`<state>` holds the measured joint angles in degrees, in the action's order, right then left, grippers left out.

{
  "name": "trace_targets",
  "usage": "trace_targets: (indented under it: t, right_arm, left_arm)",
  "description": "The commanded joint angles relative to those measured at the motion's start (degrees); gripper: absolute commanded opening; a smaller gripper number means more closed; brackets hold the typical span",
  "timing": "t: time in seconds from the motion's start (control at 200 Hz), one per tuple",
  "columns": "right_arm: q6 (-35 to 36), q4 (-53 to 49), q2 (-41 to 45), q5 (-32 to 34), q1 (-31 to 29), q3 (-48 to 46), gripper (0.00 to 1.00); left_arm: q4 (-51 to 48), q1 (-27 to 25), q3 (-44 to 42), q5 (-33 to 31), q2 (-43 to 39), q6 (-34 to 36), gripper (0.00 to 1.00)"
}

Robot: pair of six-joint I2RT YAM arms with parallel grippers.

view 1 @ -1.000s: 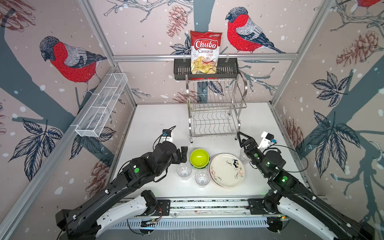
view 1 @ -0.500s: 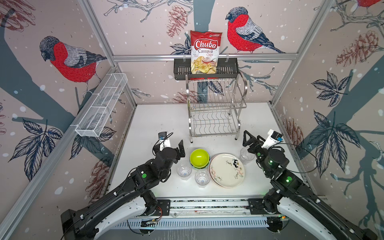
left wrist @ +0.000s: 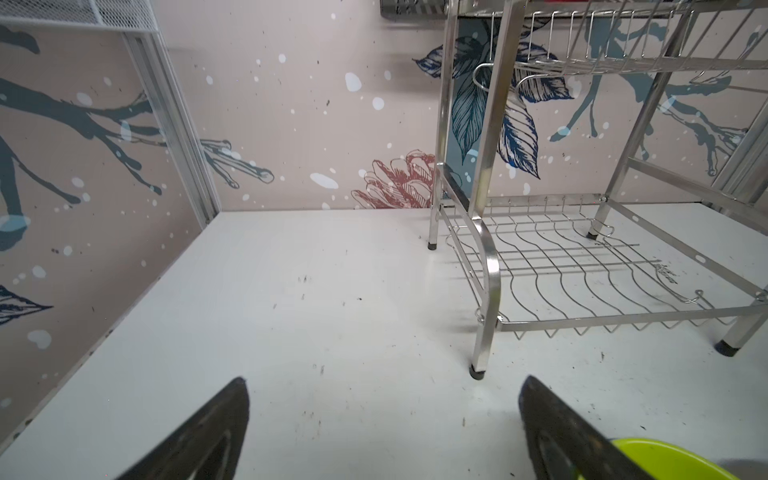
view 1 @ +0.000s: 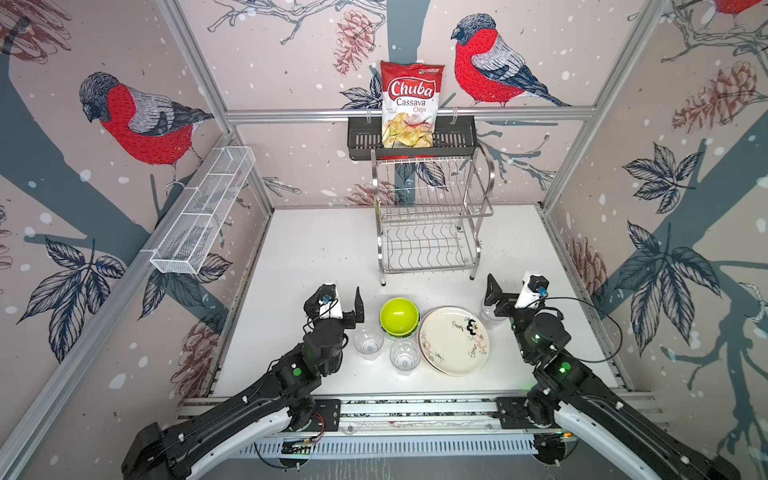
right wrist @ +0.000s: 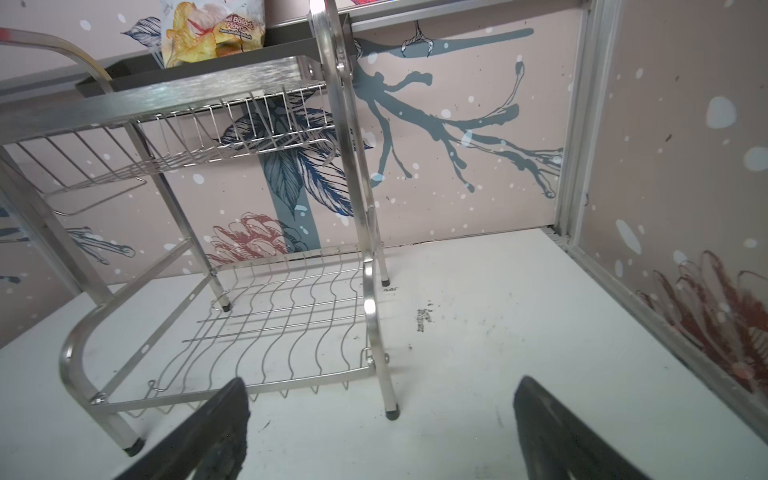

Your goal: Unload the mixed dishes from the dish rack

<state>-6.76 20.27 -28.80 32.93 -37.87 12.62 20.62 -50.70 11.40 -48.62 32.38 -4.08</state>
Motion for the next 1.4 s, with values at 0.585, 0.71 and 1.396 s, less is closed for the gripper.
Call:
trace_targets:
  t: [0.585,0.71,1.396]
  right_arm:
    - [2.57,13.8,-4.21,-4.0,14.58,-8.55,0.99]
    - [1.86,16.14,-7.6,-7.43,18.07,-8.77,0.99]
    - [0.26,32.77,-40.88,-13.9,26.39,-1.43,0.99]
  left_arm:
    - [35.88,11.19,-11.61,0.07,7.52,15.53,1.0]
    - [36.16,14.69,-11.57,2.16,9.57,13.4,0.99]
    - [54.51,27.9,-9.43,11.89,37.31,11.71,1.0]
